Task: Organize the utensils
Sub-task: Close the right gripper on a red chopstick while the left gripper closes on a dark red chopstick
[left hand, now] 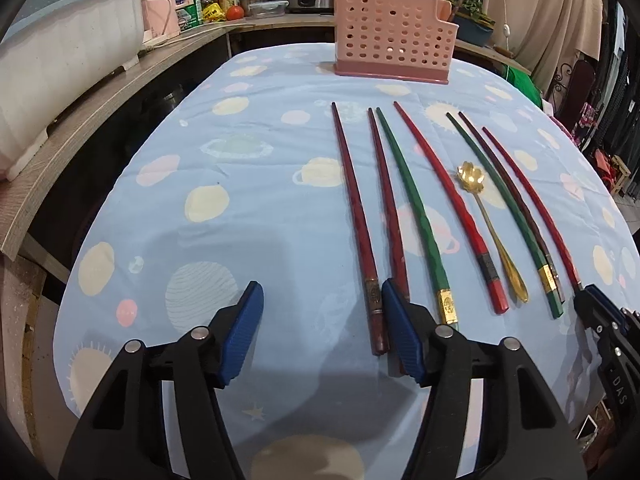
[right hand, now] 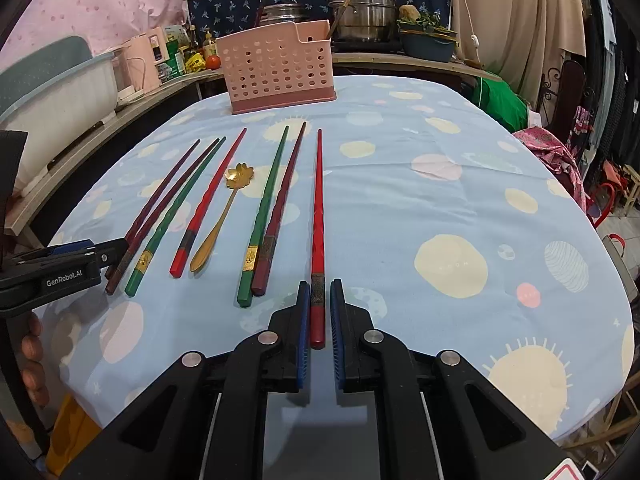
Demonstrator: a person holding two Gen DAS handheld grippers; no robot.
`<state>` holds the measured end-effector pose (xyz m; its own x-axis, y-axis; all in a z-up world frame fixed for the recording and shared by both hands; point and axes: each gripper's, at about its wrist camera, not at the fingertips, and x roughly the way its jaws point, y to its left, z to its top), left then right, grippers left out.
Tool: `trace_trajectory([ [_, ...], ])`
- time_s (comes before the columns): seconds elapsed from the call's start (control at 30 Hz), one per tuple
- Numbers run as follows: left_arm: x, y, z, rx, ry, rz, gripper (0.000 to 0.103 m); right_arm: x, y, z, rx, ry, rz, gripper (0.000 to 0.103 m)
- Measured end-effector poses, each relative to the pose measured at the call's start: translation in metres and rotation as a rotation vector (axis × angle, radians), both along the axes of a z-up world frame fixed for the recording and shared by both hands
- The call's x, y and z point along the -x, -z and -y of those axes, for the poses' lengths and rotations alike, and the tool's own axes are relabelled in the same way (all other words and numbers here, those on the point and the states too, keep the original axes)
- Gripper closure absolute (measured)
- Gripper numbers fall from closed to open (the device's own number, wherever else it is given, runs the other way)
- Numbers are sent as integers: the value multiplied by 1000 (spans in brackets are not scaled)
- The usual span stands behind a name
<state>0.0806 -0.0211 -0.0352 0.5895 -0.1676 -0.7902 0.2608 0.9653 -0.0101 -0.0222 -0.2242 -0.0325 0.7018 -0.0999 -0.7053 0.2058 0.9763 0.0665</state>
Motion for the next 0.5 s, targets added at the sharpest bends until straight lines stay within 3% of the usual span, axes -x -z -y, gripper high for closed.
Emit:
trace_trajectory([
  [0.2,2,1,1,-3,2,9,46,0,0,-1,4,0,3,94],
  [0.3,4,0,0,-4,8,19,57,0,0,-1,7,1,4,94],
  [0.37,5,-1,-1,-5,10,24,70,0,0,-1,8,1,5,94],
  [0.5,5,-2,-4,1,7,21,83,1,0,-1,9,0,6,94],
])
